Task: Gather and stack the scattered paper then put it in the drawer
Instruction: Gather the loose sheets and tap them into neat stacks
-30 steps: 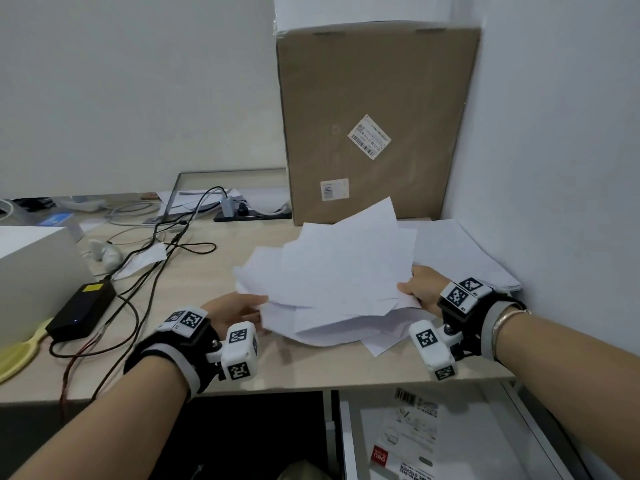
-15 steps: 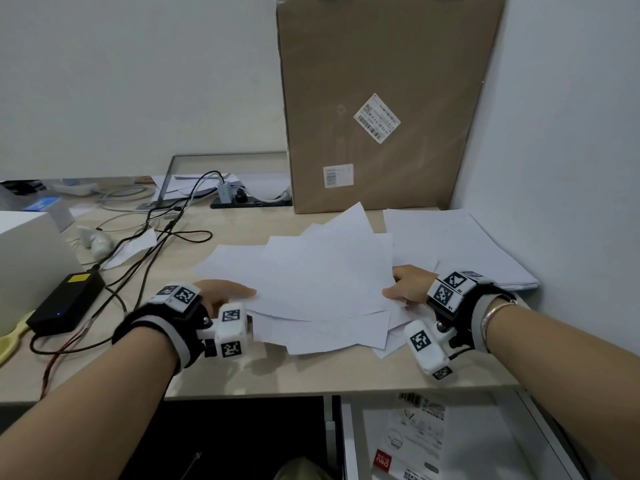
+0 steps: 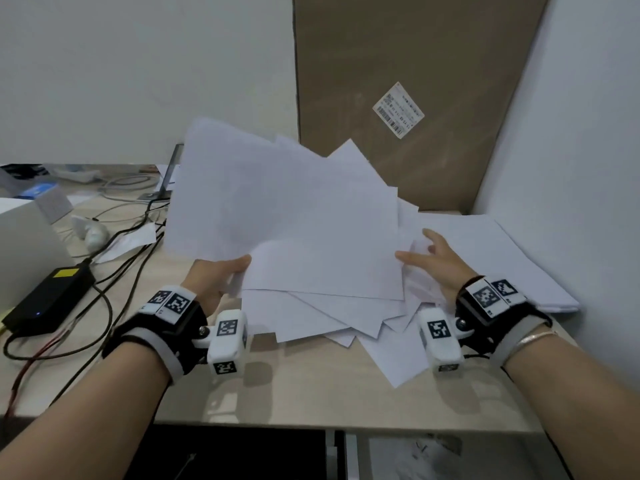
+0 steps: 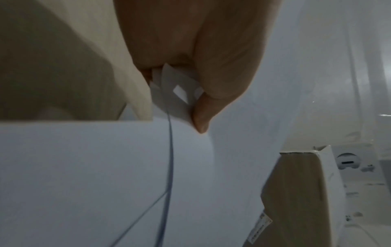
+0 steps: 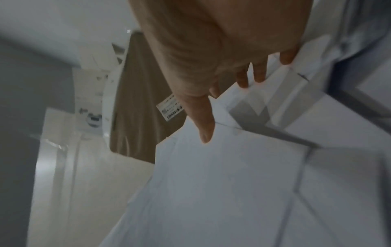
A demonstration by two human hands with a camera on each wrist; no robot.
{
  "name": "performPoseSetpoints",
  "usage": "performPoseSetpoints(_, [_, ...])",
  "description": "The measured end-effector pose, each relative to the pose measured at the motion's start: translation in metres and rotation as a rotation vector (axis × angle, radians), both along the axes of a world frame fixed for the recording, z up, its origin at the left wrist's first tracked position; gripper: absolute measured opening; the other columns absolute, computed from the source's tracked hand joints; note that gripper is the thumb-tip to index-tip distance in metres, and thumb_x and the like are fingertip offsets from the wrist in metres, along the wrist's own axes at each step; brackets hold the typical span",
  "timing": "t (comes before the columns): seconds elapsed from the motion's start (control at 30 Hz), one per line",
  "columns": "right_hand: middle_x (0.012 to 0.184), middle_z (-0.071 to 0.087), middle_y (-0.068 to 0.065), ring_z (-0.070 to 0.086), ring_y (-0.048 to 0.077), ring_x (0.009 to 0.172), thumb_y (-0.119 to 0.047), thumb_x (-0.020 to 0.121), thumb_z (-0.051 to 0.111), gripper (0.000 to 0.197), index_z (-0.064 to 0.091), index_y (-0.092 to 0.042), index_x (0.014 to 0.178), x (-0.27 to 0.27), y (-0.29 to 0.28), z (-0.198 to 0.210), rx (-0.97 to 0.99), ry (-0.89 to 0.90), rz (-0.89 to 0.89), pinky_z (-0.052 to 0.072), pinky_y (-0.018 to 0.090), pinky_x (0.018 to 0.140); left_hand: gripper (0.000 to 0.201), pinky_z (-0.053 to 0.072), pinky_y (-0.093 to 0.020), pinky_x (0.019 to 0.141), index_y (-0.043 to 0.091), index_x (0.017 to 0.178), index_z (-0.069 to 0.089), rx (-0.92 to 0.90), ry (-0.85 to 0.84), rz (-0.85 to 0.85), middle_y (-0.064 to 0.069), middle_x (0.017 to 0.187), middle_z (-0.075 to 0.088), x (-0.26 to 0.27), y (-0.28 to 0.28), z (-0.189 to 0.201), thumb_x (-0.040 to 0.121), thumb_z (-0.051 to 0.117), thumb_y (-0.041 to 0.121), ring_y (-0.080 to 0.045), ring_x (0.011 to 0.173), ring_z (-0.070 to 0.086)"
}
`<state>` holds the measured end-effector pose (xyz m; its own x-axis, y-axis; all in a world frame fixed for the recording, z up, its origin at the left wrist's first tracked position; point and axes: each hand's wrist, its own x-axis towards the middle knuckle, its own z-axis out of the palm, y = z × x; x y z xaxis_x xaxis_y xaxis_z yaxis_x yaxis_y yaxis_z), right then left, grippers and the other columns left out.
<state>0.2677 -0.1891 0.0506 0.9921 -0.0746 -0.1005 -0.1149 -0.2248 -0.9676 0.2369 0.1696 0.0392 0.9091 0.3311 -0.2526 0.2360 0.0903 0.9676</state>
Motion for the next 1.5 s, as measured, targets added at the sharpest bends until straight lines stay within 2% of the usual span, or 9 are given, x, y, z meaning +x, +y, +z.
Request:
performPoseSetpoints(0.2, [0.146, 0.032, -0.002, 0.033, 0.017, 0.133, -0.029, 0.078, 0.077, 0.108, -0.002, -0.031, 0.152, 0.028, -0.008, 0.017, 0.326, -0.057, -0.125, 0.016, 0.047, 0.114, 0.043, 0.052, -0.038, 0.088, -0.005, 0.117, 0.061, -0.072, -0.167, -0.073, -0.016, 0.113, 0.068, 0.029, -0.005, 0.019, 0.084, 0.07, 0.02, -0.028, 0.101, 0.067])
performPoseSetpoints(0.43, [0.131, 0.059, 0.012, 0.065, 0.025, 0.109, -0.008, 0.076, 0.072, 0.084, 0.027, -0.011, 0.147, 0.046, -0.011, -0.002, 0.835, -0.141, -0.081, 0.057, 0.039, 0.078, 0.023, 0.052, -0.032, 0.084, 0.002, 0.094, 0.067, -0.12, -0.239, -0.097, -0.004, 0.087, 0.075, 0.054, -0.02, 0.013, 0.082, 0.071, 0.02, -0.019, 0.087, 0.072])
performPoseSetpoints(0.57, [0.119, 0.068, 0.009, 0.069, 0.022, 0.101, -0.01, 0.081, 0.062, 0.049, 0.054, -0.01, 0.129, 0.041, -0.011, -0.003, 0.831, -0.18, 0.055, 0.058, 0.032, 0.072, 0.052, 0.046, -0.038, 0.1, 0.002, 0.116, 0.065, -0.149, -0.307, -0.155, -0.012, 0.119, 0.067, 0.061, -0.025, 0.006, 0.073, 0.076, 0.027, -0.023, 0.11, 0.065])
performPoseSetpoints(0.67, [0.122, 0.066, 0.011, 0.066, 0.026, 0.108, -0.014, 0.072, 0.068, 0.06, 0.054, -0.009, 0.131, 0.035, -0.015, -0.007, 0.817, -0.153, 0.12, 0.058, 0.036, 0.075, 0.024, 0.052, -0.035, 0.091, 0.013, 0.1, 0.071, -0.141, -0.383, -0.156, -0.007, 0.113, 0.07, 0.06, -0.027, 0.002, 0.077, 0.07, 0.018, -0.02, 0.102, 0.067])
performPoseSetpoints(0.8, [0.118, 0.068, 0.011, 0.067, 0.027, 0.104, -0.012, 0.066, 0.072, 0.066, 0.055, -0.01, 0.13, 0.033, -0.015, -0.01, 0.777, -0.178, 0.115, 0.057, 0.035, 0.075, 0.077, 0.059, -0.028, 0.073, 0.004, 0.103, 0.068, -0.171, -0.355, -0.185, -0.011, 0.108, 0.071, 0.057, -0.02, -0.002, 0.038, 0.095, 0.034, -0.022, 0.094, 0.07])
performPoseSetpoints(0.9, [0.115, 0.069, 0.01, 0.066, 0.028, 0.105, -0.006, 0.071, 0.065, 0.05, 0.06, -0.013, 0.119, 0.032, -0.011, -0.011, 0.784, -0.22, 0.139, 0.056, 0.042, 0.085, 0.076, 0.059, -0.029, 0.063, 0.006, 0.09, 0.077, -0.226, -0.302, -0.32, -0.012, 0.099, 0.074, 0.049, -0.015, 0.004, 0.025, 0.095, 0.042, -0.023, 0.084, 0.073])
performPoseSetpoints(1.2, [0.121, 0.066, 0.014, 0.066, 0.027, 0.107, -0.006, 0.078, 0.058, 0.054, 0.052, 0.0, 0.131, 0.033, 0.001, -0.017, 0.743, -0.159, 0.154, 0.058, 0.034, 0.081, 0.022, 0.056, -0.026, 0.05, 0.005, 0.101, 0.065, -0.201, -0.209, -0.279, -0.008, 0.084, 0.076, 0.044, -0.024, 0.003, 0.092, 0.058, 0.023, -0.02, 0.065, 0.073])
performPoseSetpoints(1.3, [0.123, 0.065, 0.014, 0.065, 0.027, 0.109, 0.0, 0.09, 0.05, 0.042, 0.051, 0.0, 0.132, 0.032, 0.004, -0.017, 0.76, -0.192, 0.123, 0.057, 0.033, 0.083, 0.028, 0.059, -0.032, 0.057, 0.002, 0.112, 0.063, -0.209, -0.199, -0.247, -0.014, 0.108, 0.07, 0.046, -0.028, 0.004, 0.091, 0.06, 0.021, -0.023, 0.075, 0.073])
performPoseSetpoints(1.5, [0.122, 0.066, 0.011, 0.063, 0.025, 0.112, -0.004, 0.086, 0.056, 0.039, 0.058, -0.009, 0.125, 0.024, 0.006, -0.004, 0.767, -0.307, 0.107, 0.053, 0.038, 0.093, 0.051, 0.057, -0.036, 0.083, 0.005, 0.1, 0.073, -0.201, -0.32, -0.214, -0.011, 0.101, 0.073, 0.053, -0.025, 0.014, 0.058, 0.085, 0.032, -0.028, 0.097, 0.069])
